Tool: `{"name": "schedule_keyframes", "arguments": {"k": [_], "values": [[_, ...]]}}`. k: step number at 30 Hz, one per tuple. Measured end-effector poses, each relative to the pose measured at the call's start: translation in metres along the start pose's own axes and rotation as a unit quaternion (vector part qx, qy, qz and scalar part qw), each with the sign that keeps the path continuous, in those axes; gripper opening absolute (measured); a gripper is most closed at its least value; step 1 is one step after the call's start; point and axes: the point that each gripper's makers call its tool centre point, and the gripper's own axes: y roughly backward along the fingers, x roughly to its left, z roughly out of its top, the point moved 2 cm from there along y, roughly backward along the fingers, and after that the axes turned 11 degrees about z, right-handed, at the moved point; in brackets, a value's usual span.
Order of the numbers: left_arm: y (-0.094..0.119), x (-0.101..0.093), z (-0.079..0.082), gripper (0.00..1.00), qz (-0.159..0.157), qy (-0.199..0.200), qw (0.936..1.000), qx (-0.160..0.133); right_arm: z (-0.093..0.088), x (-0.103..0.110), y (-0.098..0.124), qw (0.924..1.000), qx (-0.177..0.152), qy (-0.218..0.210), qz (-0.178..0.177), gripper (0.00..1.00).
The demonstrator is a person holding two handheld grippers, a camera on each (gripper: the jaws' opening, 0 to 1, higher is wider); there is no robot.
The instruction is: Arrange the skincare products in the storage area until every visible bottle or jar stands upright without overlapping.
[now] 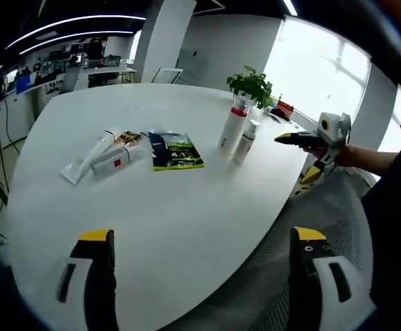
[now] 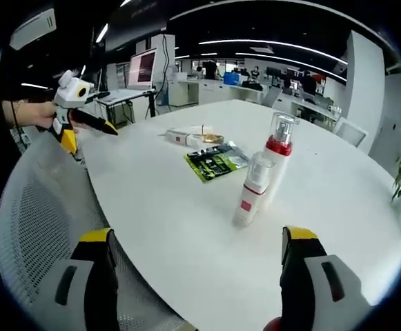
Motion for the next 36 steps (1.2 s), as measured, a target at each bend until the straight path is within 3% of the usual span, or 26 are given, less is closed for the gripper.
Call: {"name": "schedule_keyframes", "arguments": {"k": [11,24,30,36], "values": [[0.003,0.007,-0.007,0.99,-0.013,-0.006,0.9999,0.003,0.000,0.016,-0.013,0.9997,0.000,-0.020,-0.012,0.99],[-0.002,0.007,-0.012,0.97,-0.008,0.010,0.9999,-0.001,0.000,0.010,-0.009,0.9995,0.025,-0.006,-0.016,0.97],[-0.005,0.009,-0.005,0.97,-0.010,0.009,0.9999,-0.004,-0.006,0.012,-0.009,0.9994,0.024,-0.019,-0.015,0.97],[-0.008,0.026,0.004,0.96,0.005,0.014,0.9999,-0.007,-0.008,0.020,-0.013,0.9994,0.031,-0.018,-0.005,0.95]]}}
